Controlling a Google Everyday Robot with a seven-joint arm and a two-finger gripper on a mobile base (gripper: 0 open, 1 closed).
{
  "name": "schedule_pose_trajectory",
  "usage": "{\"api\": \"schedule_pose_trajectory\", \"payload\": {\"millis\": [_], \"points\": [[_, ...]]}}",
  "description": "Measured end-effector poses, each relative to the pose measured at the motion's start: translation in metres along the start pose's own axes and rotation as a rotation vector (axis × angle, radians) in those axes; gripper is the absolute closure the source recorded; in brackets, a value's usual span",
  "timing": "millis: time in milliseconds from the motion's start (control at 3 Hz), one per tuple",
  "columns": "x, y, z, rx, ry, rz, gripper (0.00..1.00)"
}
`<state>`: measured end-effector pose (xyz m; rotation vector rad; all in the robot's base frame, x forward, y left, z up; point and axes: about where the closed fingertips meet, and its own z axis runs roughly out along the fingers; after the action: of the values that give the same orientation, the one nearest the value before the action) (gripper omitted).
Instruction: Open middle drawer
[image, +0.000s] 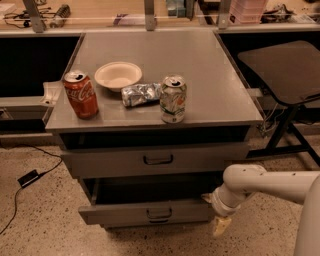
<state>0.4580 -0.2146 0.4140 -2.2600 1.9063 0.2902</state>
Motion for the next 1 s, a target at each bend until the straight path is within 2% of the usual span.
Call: {"api": "schedule_pose_trajectory", "payload": {"millis": [333,1000], "points": [[-0.012,0.013,-0.006,-0.008,-0.069,-0.02,0.38],[-0.017,0.013,-0.018,0.004,-0.075,-0.022,0.4]]}}
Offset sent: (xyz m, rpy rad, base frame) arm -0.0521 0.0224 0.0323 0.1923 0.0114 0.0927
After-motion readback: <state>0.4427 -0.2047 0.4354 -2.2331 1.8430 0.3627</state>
